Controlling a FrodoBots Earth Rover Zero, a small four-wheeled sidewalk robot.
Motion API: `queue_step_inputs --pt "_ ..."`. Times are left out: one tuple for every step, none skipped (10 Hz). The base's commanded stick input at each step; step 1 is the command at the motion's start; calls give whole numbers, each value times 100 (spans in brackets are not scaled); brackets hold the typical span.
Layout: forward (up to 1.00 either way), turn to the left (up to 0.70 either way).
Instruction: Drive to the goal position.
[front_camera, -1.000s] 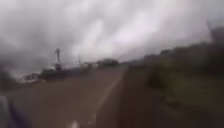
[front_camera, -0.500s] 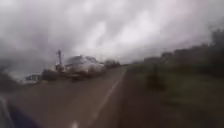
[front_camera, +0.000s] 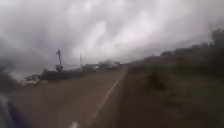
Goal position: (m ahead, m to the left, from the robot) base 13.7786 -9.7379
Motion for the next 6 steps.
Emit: queue_step_inputs --pt "70 -2" --pt "70 -30" --pt "70 -35" --pt "70 -35" --pt "70 -35" --pt "70 -35"
